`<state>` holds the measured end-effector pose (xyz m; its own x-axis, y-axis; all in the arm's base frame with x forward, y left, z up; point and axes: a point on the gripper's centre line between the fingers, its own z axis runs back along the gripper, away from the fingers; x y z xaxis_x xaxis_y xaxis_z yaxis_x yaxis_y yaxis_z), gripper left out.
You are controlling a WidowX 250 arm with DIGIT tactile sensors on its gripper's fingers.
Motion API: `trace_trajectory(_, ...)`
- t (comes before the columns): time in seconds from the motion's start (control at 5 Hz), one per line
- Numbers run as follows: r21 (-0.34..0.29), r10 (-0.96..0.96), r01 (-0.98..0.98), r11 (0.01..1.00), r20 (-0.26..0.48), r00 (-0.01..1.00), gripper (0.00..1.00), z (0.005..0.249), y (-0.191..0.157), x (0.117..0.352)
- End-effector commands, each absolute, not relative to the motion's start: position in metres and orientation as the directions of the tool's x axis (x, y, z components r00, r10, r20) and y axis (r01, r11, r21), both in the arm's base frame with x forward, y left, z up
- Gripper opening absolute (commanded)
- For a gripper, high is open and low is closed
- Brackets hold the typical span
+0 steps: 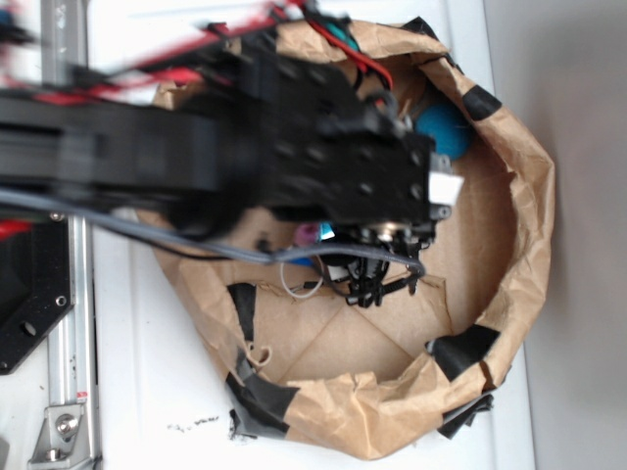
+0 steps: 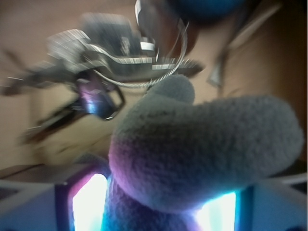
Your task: Grab the gray animal.
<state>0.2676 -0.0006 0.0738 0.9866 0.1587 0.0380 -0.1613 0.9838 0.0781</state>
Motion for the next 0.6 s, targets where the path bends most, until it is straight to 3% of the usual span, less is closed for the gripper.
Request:
trace_trajectory(0.0, 0.070, 0.045, -0.057, 0.996, 0.164, 0.986, 0.00, 0.1645, -0.0085, 0.2659)
trace_trajectory(0.4, 0.074, 0.032, -0.041, 0.996, 0.123, 0.992, 0.00, 0.1601, -0.0098, 0.2638)
